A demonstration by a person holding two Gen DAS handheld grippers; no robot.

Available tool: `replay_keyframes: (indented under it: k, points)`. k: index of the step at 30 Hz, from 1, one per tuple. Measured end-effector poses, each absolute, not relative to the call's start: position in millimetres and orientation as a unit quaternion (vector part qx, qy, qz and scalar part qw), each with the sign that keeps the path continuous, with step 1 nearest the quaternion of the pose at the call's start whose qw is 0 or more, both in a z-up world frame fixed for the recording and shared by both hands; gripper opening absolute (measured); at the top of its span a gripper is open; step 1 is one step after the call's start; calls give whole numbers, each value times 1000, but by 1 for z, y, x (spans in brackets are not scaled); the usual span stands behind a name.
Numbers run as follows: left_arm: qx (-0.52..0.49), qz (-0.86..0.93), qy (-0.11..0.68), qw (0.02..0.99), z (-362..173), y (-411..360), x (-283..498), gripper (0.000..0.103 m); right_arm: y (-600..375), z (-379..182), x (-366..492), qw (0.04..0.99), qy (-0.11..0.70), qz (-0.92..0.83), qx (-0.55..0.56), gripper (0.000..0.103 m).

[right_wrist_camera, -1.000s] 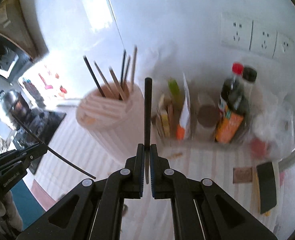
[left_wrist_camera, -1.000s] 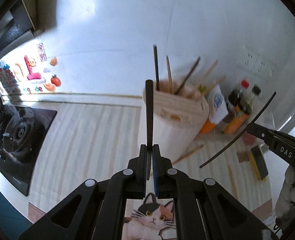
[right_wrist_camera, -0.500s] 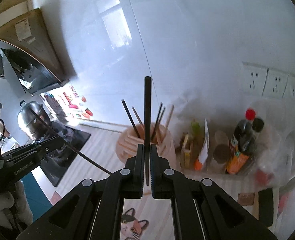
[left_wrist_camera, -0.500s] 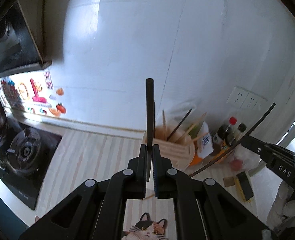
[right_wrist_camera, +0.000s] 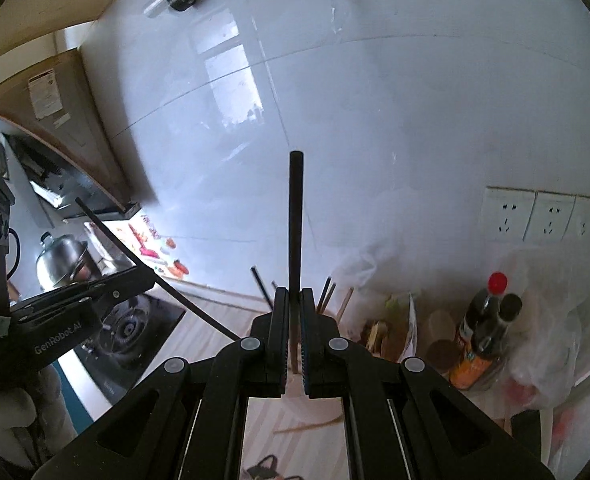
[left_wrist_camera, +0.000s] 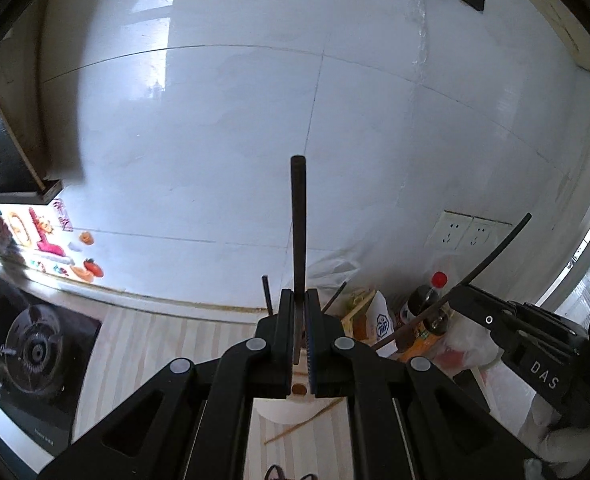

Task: Organize utensils
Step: 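Lift both dark chopsticks and carry them over the cream holder, then lower the chopsticks into the holder and open both tools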

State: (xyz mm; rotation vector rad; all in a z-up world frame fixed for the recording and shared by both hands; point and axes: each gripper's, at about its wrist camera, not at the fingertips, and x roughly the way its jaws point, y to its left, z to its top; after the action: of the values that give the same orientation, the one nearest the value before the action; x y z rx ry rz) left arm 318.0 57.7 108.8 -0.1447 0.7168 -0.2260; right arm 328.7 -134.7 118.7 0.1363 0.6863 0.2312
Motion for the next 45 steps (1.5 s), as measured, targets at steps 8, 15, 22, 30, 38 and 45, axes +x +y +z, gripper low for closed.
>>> replay_keyframes:
  k: [8,15,22,30,38,45]
  points:
    - [-66,-127,361,922,103,53,362,2,-136,115,359,934,338,90,74,5]
    - [-66,-135,386,910,82,52,383,2,-137,97,385,929,354,75,76,5]
    - [-50,-135,412,900,64,48,392,3,-137,81,398,924,369,72,74,5]
    - [-69,-128,453,880,57,49,395,10,-136,53,418,895,431,86,76,11]
    - [-66,-73,380,920,71,72,346,96,-185,60,377,902,398,59,153,61]
    - [69,-59,460,883,-52,43,305,103,-255,-14,316,868,460,-47,179,69]
